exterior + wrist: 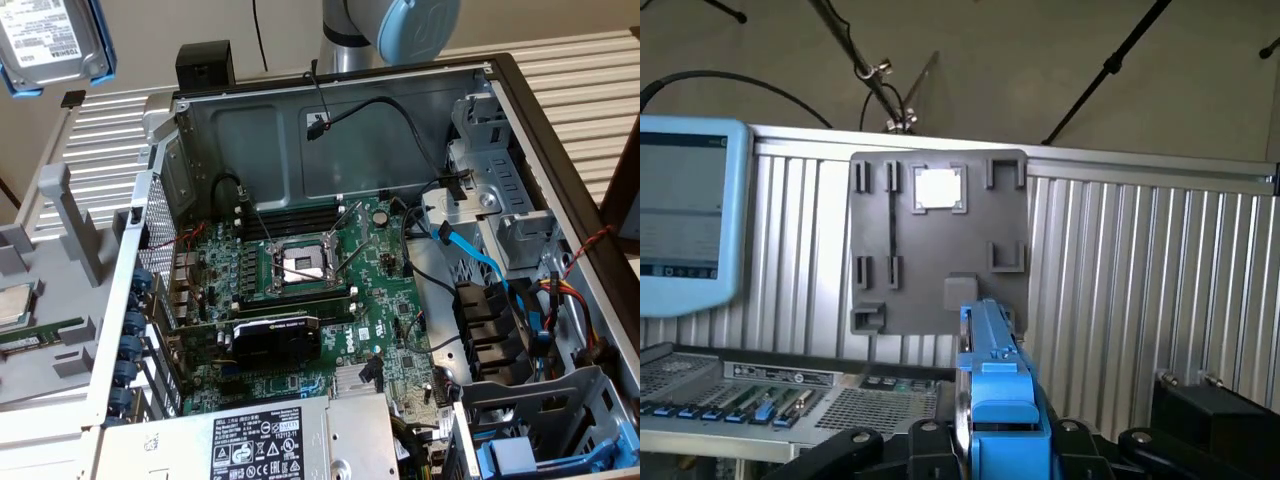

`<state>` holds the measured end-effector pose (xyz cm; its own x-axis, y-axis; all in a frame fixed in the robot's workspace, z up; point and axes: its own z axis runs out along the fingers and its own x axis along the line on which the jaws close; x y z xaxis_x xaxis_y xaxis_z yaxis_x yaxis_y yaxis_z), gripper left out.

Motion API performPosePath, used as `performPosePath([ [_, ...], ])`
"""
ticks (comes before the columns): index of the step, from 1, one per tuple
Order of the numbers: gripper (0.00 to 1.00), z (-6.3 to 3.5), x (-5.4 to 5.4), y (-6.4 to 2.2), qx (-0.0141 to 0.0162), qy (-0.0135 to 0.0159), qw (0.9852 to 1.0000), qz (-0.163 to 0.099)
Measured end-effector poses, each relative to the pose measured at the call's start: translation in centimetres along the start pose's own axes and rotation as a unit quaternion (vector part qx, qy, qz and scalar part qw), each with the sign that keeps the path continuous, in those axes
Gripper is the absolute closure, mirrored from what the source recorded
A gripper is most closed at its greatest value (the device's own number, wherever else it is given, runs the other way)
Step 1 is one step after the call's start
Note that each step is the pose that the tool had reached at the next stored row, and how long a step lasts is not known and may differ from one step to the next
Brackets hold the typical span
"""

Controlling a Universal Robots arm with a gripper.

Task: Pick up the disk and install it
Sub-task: 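Pick up the disk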

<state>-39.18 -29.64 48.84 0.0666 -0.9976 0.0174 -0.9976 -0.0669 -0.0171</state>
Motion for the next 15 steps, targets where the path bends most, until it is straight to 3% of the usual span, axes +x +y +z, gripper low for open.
performPosePath([
  [4,0.63,0.02,0.4,-1.31,0.0,-0.0004,1.0,0.0],
  [15,0.63,0.05,1.9,-5.96,-0.0005,-0.0006,1.0,0.0],
])
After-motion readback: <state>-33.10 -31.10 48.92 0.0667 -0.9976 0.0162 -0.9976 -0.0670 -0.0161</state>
